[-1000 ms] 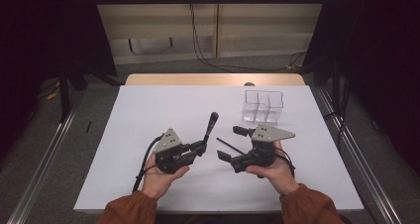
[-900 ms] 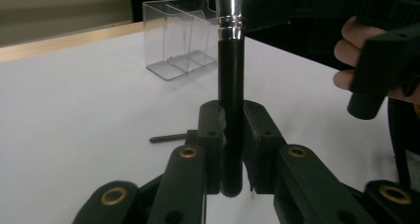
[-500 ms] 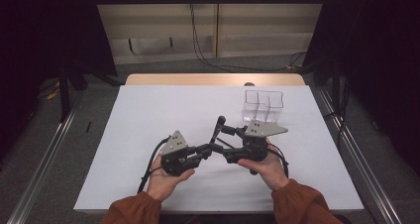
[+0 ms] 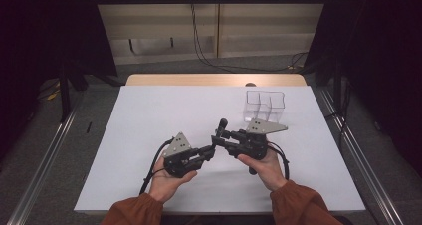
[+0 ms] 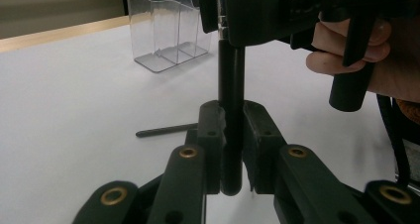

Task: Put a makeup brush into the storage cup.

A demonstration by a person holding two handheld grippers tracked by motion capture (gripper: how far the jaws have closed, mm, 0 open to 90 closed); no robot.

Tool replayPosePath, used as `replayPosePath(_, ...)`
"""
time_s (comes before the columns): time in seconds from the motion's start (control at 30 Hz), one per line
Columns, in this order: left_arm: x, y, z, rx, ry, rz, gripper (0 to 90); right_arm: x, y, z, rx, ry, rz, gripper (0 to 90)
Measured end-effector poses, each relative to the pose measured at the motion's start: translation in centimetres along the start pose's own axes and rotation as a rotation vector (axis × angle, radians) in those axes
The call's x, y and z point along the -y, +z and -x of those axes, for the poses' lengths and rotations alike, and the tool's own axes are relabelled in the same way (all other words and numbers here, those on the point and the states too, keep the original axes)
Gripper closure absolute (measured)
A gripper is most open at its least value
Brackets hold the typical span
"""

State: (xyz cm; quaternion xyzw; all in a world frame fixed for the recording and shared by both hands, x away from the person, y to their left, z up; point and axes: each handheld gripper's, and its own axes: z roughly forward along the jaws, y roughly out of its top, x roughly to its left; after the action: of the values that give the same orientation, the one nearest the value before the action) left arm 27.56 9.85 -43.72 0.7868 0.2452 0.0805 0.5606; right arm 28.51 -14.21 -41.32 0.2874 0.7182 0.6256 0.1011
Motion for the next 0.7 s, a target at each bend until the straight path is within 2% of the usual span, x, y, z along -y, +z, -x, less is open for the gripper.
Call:
replayPosePath(0.1, 0.11, 0.16, 0.15, -0.001, 0.011, -0.009, 79.5, 0.10, -0.02, 0.14, -0.007, 0.021, 0.008, 73.2)
replayPosePath(0.23, 0.14, 0.17, 0.18, 0.002, 0.004, -0.009, 79.5, 0.22, -0.02, 0.28, -0.015, 0.045, 0.019, 76.3)
replayPosePath(0.47, 0.52, 0.42, 0.26, 0.004, 0.007, -0.011, 79.2, 0.34, 0.18, 0.20, -0.051, 0.049, -0.002, 79.7)
replayPosePath(0.6, 0.48, 0.20, 0.15, 0.004, -0.006, 0.005, 77.7, 0.21, 0.13, 0.15, -0.071, 0.053, 0.009, 80.3)
replayPosePath(0.7, 0.60, 0.25, 0.24, 0.001, -0.010, 0.000, 75.8, 0.20, 0.03, 0.04, -0.068, 0.051, 0.016, 80.5)
